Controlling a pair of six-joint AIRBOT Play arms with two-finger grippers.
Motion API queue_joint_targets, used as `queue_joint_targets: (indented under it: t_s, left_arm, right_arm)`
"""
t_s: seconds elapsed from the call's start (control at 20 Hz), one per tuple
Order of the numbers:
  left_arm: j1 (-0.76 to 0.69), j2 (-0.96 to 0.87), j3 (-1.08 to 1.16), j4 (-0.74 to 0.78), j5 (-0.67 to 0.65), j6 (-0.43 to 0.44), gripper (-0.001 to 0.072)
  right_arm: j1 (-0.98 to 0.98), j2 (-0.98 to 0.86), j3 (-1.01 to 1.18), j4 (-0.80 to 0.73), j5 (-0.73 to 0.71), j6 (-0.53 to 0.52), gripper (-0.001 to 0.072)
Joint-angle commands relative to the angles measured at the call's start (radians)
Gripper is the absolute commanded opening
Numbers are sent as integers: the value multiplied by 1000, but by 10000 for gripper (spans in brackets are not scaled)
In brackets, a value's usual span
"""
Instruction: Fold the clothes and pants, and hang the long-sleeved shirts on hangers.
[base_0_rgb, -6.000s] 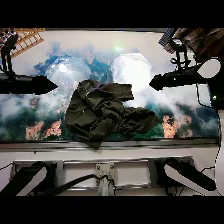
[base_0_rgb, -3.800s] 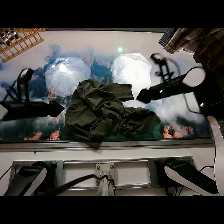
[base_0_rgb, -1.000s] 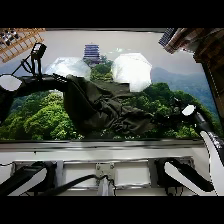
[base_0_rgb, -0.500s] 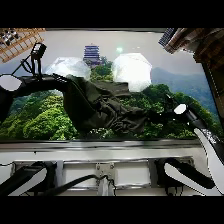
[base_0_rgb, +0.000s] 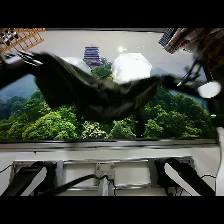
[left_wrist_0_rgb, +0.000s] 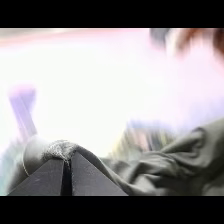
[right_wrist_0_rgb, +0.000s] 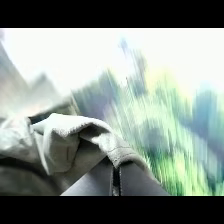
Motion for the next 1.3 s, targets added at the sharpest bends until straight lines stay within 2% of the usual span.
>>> queue_joint_targets:
  t_s: [0.0, 0.2, 0.35, 0.5, 0.65, 0.75, 1.0, 1.15, 1.25]
  left_arm:
    - [10, 163, 74, 3, 204, 0, 5]
    - [10, 347, 107, 77, 416, 0, 6]
    - [10, 452, 107, 127, 437, 0, 6]
    - [10, 496, 107, 150, 300, 0, 6]
    - [10, 500, 107, 138, 109, -6, 6]
    - [10, 493, 103, 139, -33, -71, 6]
    - [10, 404, -11, 139, -339, -144, 7]
    - [10, 289, -147, 139, -359, -144, 7]
    - [10, 169, -231, 151, -301, -143, 7]
  right_arm:
    - [1, 83, 248, -47, -15, -1, 24]
    - [1, 162, 458, -143, -19, -1, 24]
    - [1, 212, 571, -238, -28, -1, 24]
    - [1, 213, 681, -327, -34, -1, 24]
    - [1, 193, 729, -334, -34, -1, 24]
    - [1, 155, 729, -332, -23, 0, 24]
    - [2, -80, 729, -204, 37, 2, 25]
    - [2, -290, 728, -116, 106, -21, 25]
    - [14, -439, 728, -101, 98, -21, 25]
